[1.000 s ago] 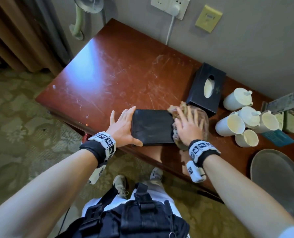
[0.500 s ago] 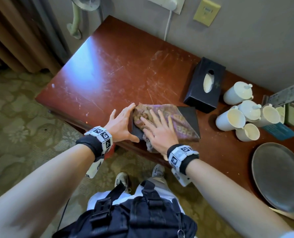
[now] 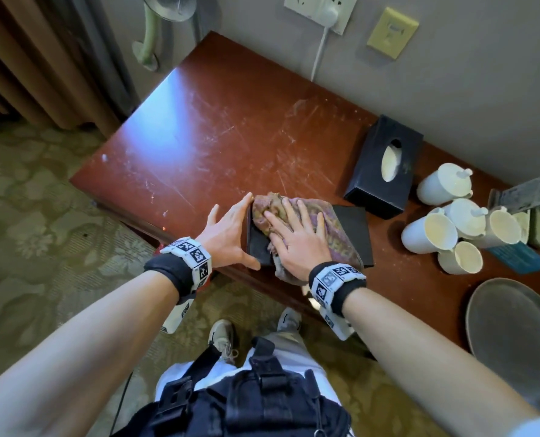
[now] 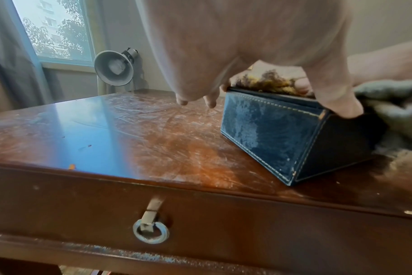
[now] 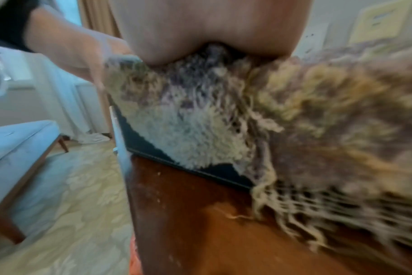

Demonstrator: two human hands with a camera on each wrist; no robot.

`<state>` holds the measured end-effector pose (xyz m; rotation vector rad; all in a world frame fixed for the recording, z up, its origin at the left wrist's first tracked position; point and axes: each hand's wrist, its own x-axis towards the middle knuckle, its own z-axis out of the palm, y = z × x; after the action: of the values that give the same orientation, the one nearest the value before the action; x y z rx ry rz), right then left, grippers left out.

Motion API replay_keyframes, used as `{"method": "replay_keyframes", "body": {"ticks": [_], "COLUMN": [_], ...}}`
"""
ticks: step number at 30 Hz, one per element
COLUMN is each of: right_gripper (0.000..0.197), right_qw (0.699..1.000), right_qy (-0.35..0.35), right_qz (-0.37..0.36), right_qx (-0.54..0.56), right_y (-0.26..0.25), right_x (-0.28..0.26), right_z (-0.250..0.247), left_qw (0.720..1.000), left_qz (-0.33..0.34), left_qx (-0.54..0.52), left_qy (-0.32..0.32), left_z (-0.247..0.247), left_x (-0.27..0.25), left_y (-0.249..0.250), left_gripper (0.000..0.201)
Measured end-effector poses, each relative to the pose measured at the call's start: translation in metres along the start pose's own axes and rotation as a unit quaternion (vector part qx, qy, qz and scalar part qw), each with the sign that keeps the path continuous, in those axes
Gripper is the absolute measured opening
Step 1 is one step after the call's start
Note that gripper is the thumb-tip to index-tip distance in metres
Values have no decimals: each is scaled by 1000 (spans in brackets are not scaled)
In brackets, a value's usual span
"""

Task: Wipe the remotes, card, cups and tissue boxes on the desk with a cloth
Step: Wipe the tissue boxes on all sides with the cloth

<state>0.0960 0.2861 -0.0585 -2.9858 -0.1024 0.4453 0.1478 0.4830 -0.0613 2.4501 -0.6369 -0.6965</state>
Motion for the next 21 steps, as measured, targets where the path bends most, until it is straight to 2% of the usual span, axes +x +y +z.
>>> {"method": "replay_keyframes", "body": {"ticks": [3, 5, 7, 9, 13, 16, 18, 21], "right_gripper": [51, 52, 52, 51, 51, 55, 57, 59], "right_qw": [996, 994, 996, 997, 981, 970, 977, 994], "right_qy": [18, 15, 2, 3, 22, 56, 55, 34], "right_qz": [79, 100, 80, 73, 187, 235, 203, 102], "right_qx": [22, 28, 25, 20, 56, 40, 32, 9], "right_y": [-23, -37, -28, 2, 48, 18, -18, -60], "right_x": [21, 28, 23, 11, -4, 2, 4, 2], "right_z": [1, 0, -1, -2, -8, -1, 7, 17], "left_qw": [1000, 1000, 1000, 1000, 999, 999, 998, 998], "left_qz": [-5, -4, 2, 13, 41, 52, 59, 66], "left_qx": [-6, -3, -2, -4, 5, 8, 8, 2], "left_qy": [-1, 1, 5, 8, 5, -5, -7, -4], "left_z": [-1, -1, -1, -1, 1, -2, -2, -1], "left_x": [0, -1, -1, -2, -2, 0, 1, 1], "left_y": [2, 4, 3, -1, -8, -10, -11, -13], "left_gripper": [145, 145, 143, 140, 134, 135, 135, 132]}}
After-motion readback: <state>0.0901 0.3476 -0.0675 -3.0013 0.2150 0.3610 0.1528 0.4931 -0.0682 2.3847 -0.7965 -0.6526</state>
